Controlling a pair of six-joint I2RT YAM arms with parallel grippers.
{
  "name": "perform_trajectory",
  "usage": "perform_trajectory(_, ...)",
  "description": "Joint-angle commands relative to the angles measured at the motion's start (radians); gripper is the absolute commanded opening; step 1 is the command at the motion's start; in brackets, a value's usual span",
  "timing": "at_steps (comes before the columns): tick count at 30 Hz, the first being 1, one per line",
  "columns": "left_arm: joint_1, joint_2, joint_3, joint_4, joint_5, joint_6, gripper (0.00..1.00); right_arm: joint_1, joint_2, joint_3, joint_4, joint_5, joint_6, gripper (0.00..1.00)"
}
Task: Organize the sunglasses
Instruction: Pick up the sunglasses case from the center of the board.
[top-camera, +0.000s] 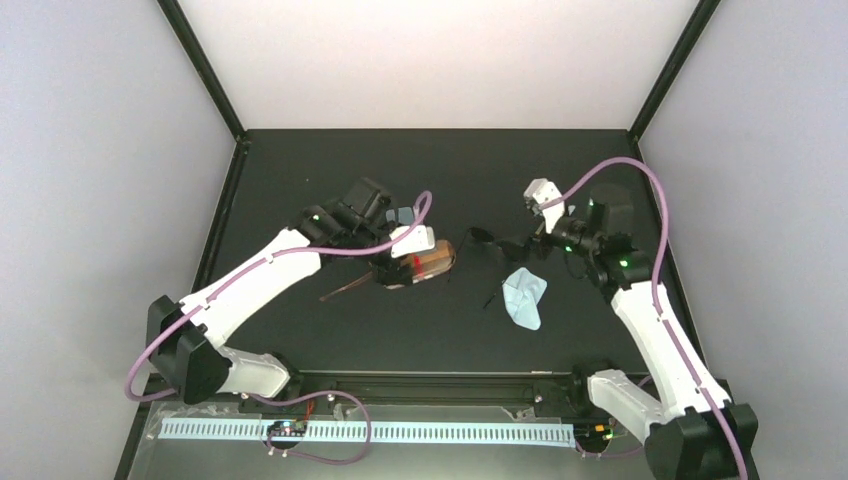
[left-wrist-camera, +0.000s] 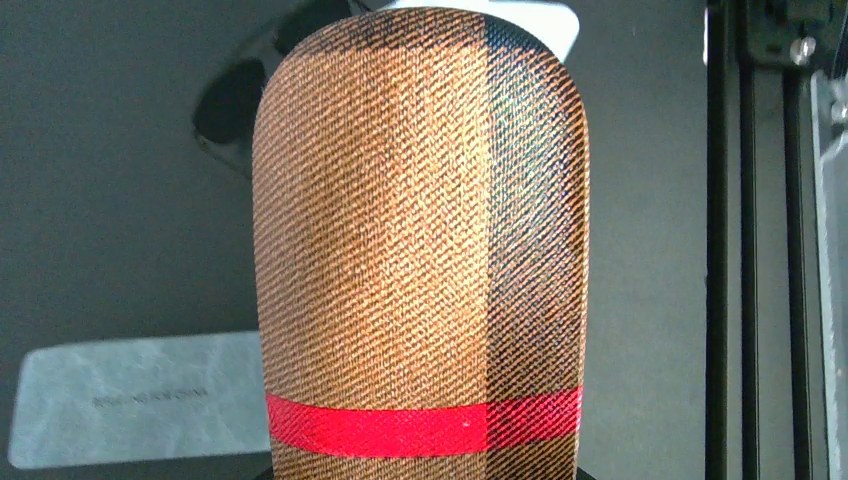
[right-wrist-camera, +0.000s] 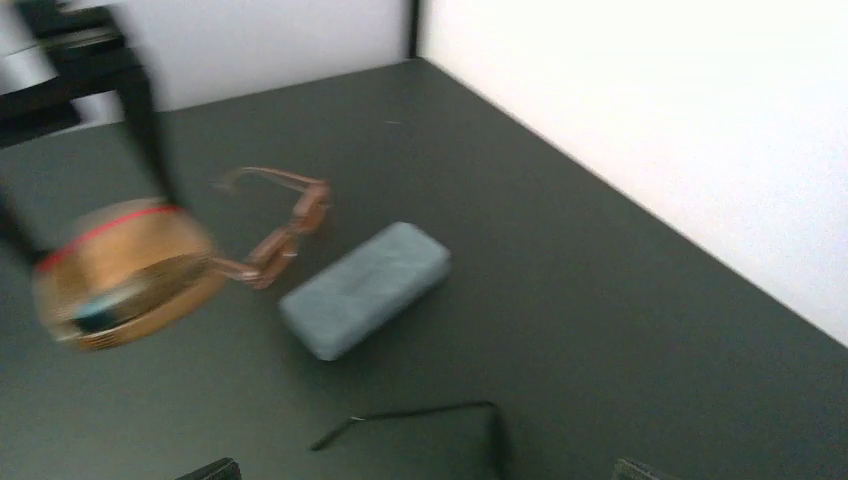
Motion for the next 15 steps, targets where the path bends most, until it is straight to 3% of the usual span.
perform_trajectory(1,0.035,0.04,0.104,0.045,0.12,-0.037,0.21,0.064,0.077,0.063,-0.067,-0.304,-0.115,1.0)
perform_trajectory(4,0.037,0.087,0.169,0.07,0.165,-0.078,0.2,0.136,0.132,0.064,-0.053,-0.331,-0.12,1.0)
perform_trajectory(7,0.037,0.133,0.228,0.062,0.217,-0.11,0.17,0.193,0.149,0.008,0.083,-0.333,-0.042,1.0)
perform_trajectory(15,0.029,0.127,0.215,0.105,0.318,-0.181,0.14,0.312,0.245,0.012,0.16,-0.333,0.068,1.0)
